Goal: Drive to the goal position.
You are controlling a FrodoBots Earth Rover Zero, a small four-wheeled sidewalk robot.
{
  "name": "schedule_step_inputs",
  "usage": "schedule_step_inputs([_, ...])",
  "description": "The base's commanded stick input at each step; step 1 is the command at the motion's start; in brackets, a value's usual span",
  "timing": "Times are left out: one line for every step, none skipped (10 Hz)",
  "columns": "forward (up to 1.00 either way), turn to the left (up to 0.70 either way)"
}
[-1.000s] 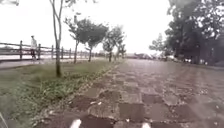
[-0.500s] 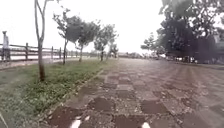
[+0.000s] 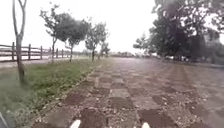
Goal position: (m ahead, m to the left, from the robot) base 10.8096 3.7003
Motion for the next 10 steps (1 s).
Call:
schedule_step_inputs([0.70, -0.27])
schedule_step_inputs([0.70, -0.27])
schedule_step_inputs([0.70, -0.27])
schedule_step_inputs([0.70, -0.27])
schedule_step_inputs([0.70, -0.27])
schedule_step_inputs([0.70, -0.27])
schedule_step_inputs([0.70, -0.27])
schedule_step_inputs([0.70, -0.27])
schedule_step_inputs([0.70, -0.27])
schedule_step_inputs([0.70, -0.27])
